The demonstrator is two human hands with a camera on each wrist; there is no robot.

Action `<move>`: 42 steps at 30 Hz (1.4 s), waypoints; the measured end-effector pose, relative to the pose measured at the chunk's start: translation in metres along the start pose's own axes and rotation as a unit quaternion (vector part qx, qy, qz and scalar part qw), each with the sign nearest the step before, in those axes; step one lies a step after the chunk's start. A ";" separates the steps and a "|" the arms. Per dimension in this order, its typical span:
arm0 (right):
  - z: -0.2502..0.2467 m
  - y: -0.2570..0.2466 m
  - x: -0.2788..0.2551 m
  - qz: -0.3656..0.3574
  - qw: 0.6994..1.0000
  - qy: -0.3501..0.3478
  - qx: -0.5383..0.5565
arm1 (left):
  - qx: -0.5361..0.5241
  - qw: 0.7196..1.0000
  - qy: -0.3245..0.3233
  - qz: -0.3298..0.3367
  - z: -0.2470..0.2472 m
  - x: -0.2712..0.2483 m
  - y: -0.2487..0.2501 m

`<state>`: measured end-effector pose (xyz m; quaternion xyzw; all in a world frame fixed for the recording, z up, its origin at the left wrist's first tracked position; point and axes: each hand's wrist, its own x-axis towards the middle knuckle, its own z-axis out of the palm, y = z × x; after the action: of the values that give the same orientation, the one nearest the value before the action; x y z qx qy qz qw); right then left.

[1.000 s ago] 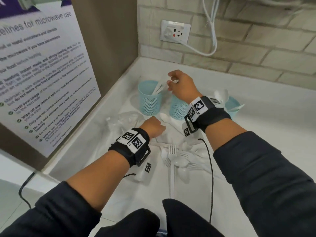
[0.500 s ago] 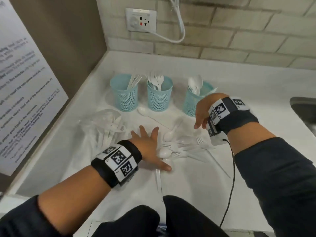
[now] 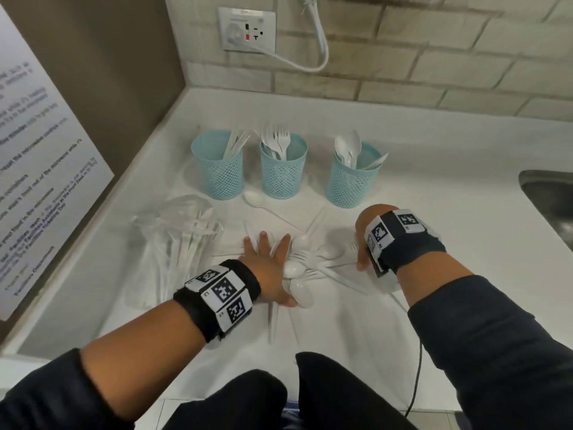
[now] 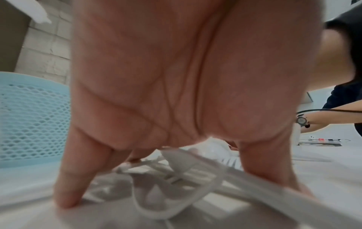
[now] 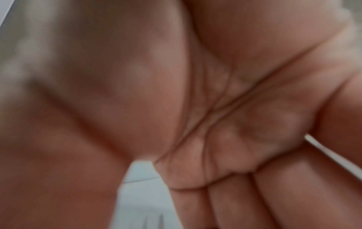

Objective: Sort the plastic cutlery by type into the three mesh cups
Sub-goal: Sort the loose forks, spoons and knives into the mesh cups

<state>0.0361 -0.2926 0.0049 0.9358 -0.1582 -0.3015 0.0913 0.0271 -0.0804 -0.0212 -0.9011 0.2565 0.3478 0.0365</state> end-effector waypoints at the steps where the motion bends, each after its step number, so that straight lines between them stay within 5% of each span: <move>1: 0.000 0.000 0.003 -0.006 1.000 -0.001 0.005 | 0.001 1.000 0.005 0.002 -0.002 0.001 0.001; 17: -0.016 -0.018 0.019 -0.019 0.993 0.000 0.119 | -0.100 0.987 0.125 0.011 -0.016 0.031 -0.005; 28: -0.010 -0.038 0.028 -0.046 0.948 0.024 0.313 | -0.187 0.949 0.256 -0.002 -0.025 0.041 -0.016; 36: -0.008 -0.047 0.028 -0.045 0.947 0.054 0.314 | -0.287 0.924 0.253 -0.011 -0.029 0.044 -0.025; 42: -0.009 -0.047 0.029 -0.041 0.889 0.006 0.455 | -0.285 0.919 0.270 0.024 -0.033 0.046 -0.028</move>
<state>0.0753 -0.2584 -0.0157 0.8821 -0.2386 -0.1948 -0.3563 0.0894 -0.0838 -0.0290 -0.9265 0.1681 0.1500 -0.3014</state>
